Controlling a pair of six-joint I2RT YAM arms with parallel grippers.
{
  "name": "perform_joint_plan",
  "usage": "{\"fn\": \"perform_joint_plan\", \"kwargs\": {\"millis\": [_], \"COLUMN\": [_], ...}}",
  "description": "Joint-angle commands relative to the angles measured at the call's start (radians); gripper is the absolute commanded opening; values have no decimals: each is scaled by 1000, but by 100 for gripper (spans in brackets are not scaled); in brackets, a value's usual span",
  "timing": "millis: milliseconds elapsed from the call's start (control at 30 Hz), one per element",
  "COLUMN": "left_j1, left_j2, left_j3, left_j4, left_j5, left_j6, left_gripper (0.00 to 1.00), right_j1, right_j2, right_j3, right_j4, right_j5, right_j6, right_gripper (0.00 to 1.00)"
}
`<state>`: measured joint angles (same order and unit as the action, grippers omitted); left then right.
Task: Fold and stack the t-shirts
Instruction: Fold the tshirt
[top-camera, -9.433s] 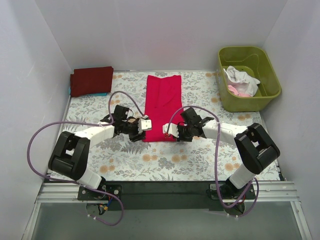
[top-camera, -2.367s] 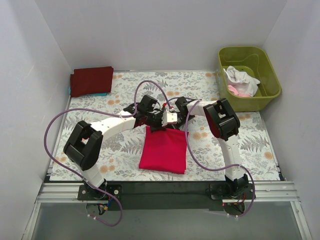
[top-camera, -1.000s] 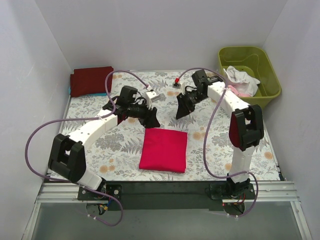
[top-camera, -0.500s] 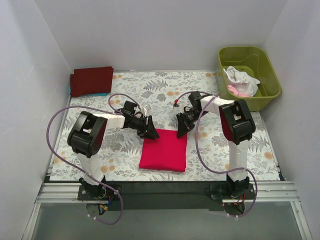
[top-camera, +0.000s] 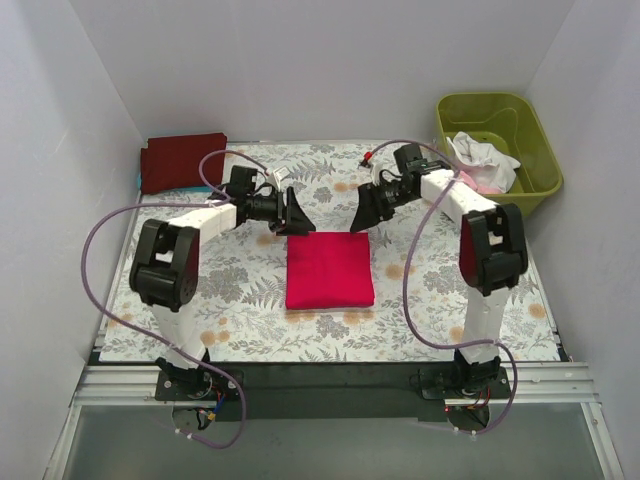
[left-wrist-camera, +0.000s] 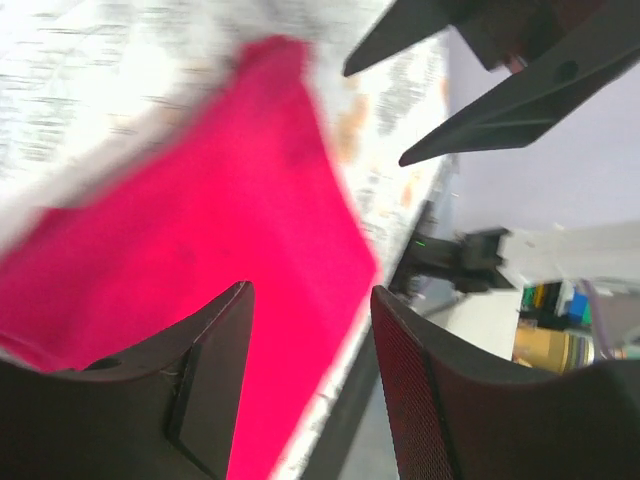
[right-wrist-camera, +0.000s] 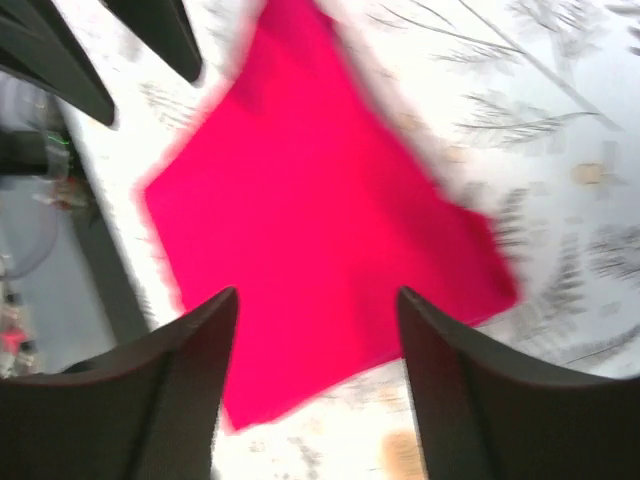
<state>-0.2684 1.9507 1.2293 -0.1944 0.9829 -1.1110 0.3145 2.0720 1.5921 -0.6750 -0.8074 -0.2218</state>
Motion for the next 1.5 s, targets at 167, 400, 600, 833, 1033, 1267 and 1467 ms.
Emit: {"fn": "perform_joint_plan", "kwargs": {"millis": [167, 400, 600, 833, 1033, 1267, 1467], "left_j1": [-110, -207, -198, -149, -149, -213, -305], "left_j2": [-416, -411, -282, -234, -344, -576, -446], "left_j3": [-333, -537, -645, -706, -712, -585, -542], "left_j4": [146, 416, 448, 342, 328, 266, 383], "left_j5": [129, 89, -42, -158, -78, -30, -110], "left_j6": [-298, -507, -506, -405, -397, -338, -453], "left_gripper": [54, 71, 71, 72, 67, 57, 37], "right_j1": [93, 210, 193, 120, 118, 110, 110], "right_j2": [-387, -379, -207, -136, -263, -513, -509], "right_j3": [-390, -590, -672, -702, -681, -647, -781], "right_j4": [213, 440, 492, 464, 422, 287, 353], "right_j5": [-335, -375, -256, -39, -145, -269, -243], "right_j6": [370, 570, 544, 480, 405, 254, 367], "right_gripper": [78, 84, 84, 84, 83, 69, 29]}}
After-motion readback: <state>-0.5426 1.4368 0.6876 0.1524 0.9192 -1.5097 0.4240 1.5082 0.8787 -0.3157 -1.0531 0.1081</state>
